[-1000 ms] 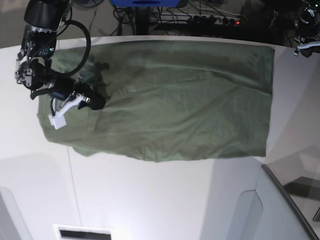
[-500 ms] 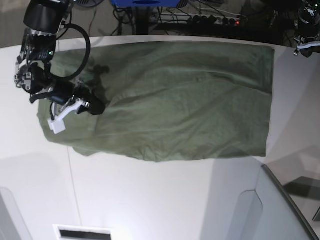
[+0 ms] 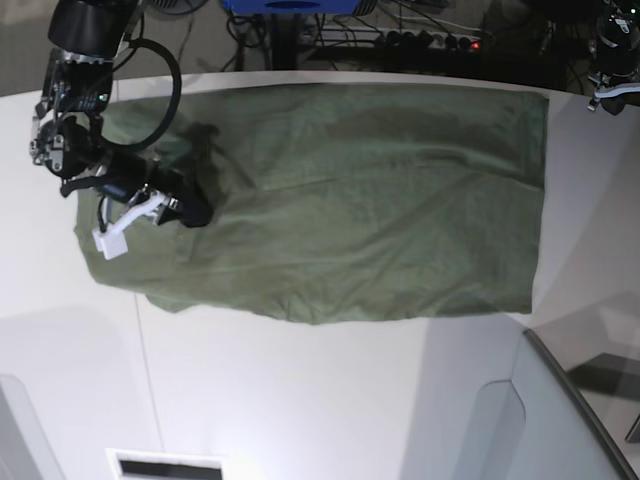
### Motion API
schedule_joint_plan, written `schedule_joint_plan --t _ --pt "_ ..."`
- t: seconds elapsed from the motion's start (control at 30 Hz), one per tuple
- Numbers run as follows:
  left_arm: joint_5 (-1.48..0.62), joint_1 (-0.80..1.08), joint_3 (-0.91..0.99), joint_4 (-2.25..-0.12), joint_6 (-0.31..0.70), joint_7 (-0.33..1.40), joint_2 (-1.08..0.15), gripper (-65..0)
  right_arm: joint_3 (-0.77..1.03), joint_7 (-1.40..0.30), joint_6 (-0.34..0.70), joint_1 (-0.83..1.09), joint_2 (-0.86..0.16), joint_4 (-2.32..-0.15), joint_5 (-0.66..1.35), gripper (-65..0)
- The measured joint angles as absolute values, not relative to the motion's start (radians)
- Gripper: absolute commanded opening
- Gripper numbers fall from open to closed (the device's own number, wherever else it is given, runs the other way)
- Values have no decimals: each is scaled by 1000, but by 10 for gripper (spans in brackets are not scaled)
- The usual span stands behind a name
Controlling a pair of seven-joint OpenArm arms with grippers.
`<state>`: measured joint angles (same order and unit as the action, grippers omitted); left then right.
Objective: Layout the t-shirt on the table in an organized manner, then fold the t-shirt properly
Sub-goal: 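Grasp the shirt fabric with the right gripper near the edge, then grasp the shirt corner with the left gripper at the opposite end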
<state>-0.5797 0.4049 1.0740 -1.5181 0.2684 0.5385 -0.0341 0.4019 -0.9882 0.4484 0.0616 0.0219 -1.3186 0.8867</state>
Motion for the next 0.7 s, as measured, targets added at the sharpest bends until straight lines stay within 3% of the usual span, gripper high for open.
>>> schedule_joint_plan --t 0.27,0.43,0.5,0.6,0.7 --pt "-580 405 1066 -1524 268 538 -31 -650 400 -995 462 125 22 -1586 892 -333" --pt "-579 413 937 -1620 276 546 14 -650 321 -1000 537 129 0 -1603 887 -348" --pt "-580 409 874 -1666 277 540 25 -650 308 -998 540 133 -4 -1603 887 -435" --pt "-581 402 788 -1667 277 535 14 -650 300 -991 540 146 -8 -1603 888 -644" --pt "-573 362 739 -1579 268 537 5 -650 312 -991 540 153 -8 -1601 884 -621"
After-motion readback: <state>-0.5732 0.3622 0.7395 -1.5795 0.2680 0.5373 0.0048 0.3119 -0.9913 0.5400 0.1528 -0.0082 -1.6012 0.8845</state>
